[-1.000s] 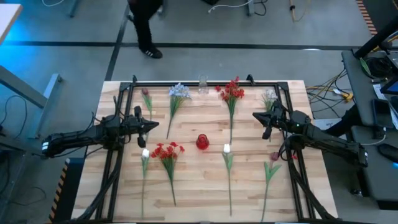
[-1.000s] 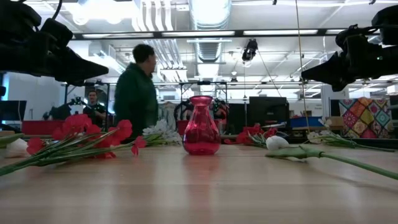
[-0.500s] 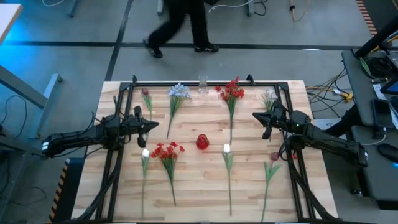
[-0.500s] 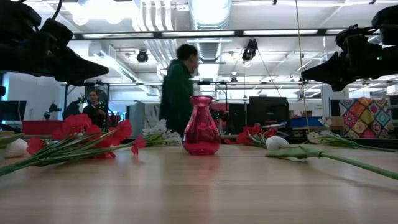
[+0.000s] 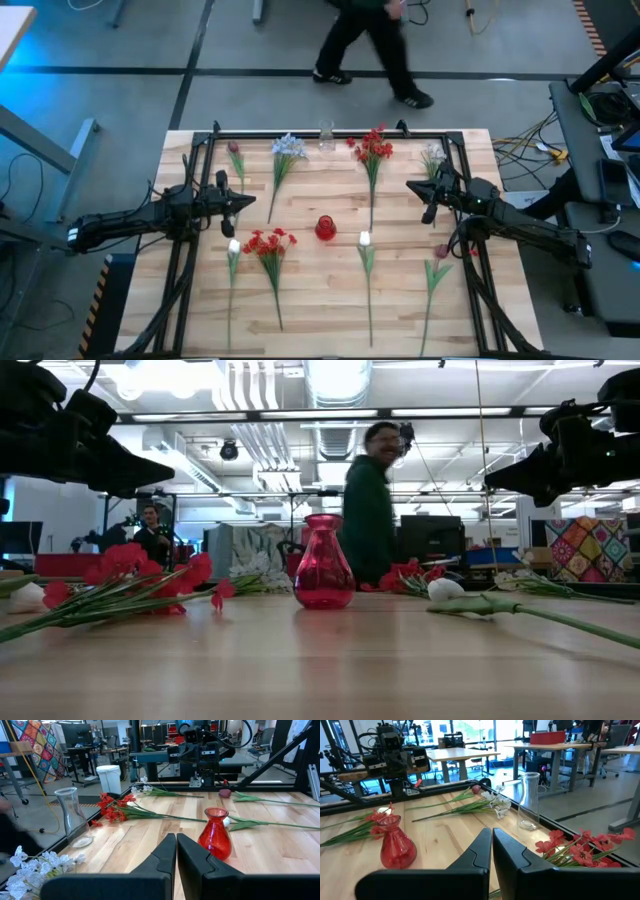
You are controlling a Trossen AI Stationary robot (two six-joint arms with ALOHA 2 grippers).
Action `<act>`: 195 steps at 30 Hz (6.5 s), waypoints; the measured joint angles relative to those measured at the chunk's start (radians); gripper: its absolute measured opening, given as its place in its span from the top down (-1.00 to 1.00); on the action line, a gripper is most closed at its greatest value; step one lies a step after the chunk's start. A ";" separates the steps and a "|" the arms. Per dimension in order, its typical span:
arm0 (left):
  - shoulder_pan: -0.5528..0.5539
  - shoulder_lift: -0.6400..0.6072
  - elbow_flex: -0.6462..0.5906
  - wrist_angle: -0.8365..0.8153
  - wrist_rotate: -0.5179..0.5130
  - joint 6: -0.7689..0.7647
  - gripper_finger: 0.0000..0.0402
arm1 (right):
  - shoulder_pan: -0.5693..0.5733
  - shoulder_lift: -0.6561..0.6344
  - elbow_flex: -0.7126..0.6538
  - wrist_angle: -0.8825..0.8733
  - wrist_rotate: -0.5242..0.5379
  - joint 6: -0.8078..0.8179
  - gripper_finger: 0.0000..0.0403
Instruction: Sort flowers into vase by color
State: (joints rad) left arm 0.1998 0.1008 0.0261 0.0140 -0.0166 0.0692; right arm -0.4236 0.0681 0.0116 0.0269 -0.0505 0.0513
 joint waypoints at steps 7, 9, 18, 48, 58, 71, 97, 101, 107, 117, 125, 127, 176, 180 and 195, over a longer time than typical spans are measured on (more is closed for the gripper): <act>0.000 0.000 0.000 0.000 0.000 0.000 1.00 | 0.000 0.000 0.000 0.076 0.000 0.000 0.95; 0.000 0.000 0.000 0.000 0.000 0.000 1.00 | 0.000 0.000 0.000 0.106 0.000 0.001 0.95; 0.000 0.000 0.000 0.000 0.000 0.000 1.00 | 0.000 0.070 0.000 0.045 0.006 0.112 0.95; 0.000 0.000 0.000 0.000 0.000 0.000 1.00 | -0.005 0.940 0.311 0.119 0.211 0.500 0.03; 0.000 0.000 0.000 0.000 0.000 0.000 1.00 | -0.005 1.282 0.604 -0.141 0.192 0.584 0.04; 0.000 0.000 0.000 0.000 0.000 0.000 1.00 | -0.042 1.465 0.931 -0.543 0.111 0.506 0.04; 0.000 0.000 0.000 0.000 0.000 0.000 1.00 | -0.444 1.247 0.748 -0.879 0.278 0.585 0.01; 0.000 0.000 0.000 0.000 0.000 0.000 1.00 | -0.519 1.319 0.748 -0.845 0.231 0.577 -0.01; 0.000 0.000 0.000 0.000 0.000 0.000 1.00 | -0.585 1.427 0.751 -0.829 0.218 0.578 0.04; 0.000 0.000 0.000 0.000 0.000 0.000 1.00 | -0.589 1.414 0.748 -0.810 0.156 0.527 0.64; 0.000 0.000 0.000 0.000 0.000 0.000 1.00 | -0.515 1.168 0.745 -0.808 0.146 0.513 0.91; 0.000 0.000 0.000 0.000 0.000 0.000 1.00 | -0.477 1.089 0.745 -0.766 0.148 0.513 0.91; 0.000 0.000 0.000 0.000 0.000 0.000 1.00 | -0.201 1.666 1.220 0.591 0.070 -0.081 0.91; 0.000 0.000 0.000 0.000 0.000 0.000 1.00 | -0.198 1.704 1.220 0.607 0.016 -0.087 0.91; 0.000 0.000 0.000 0.000 0.000 0.000 1.00 | -0.196 1.800 1.208 0.712 -0.036 -0.102 0.91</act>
State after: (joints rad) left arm 0.2000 0.1009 0.0261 0.0139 -0.0166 0.0689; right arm -0.6201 1.8680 1.2198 0.7388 -0.0866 -0.0506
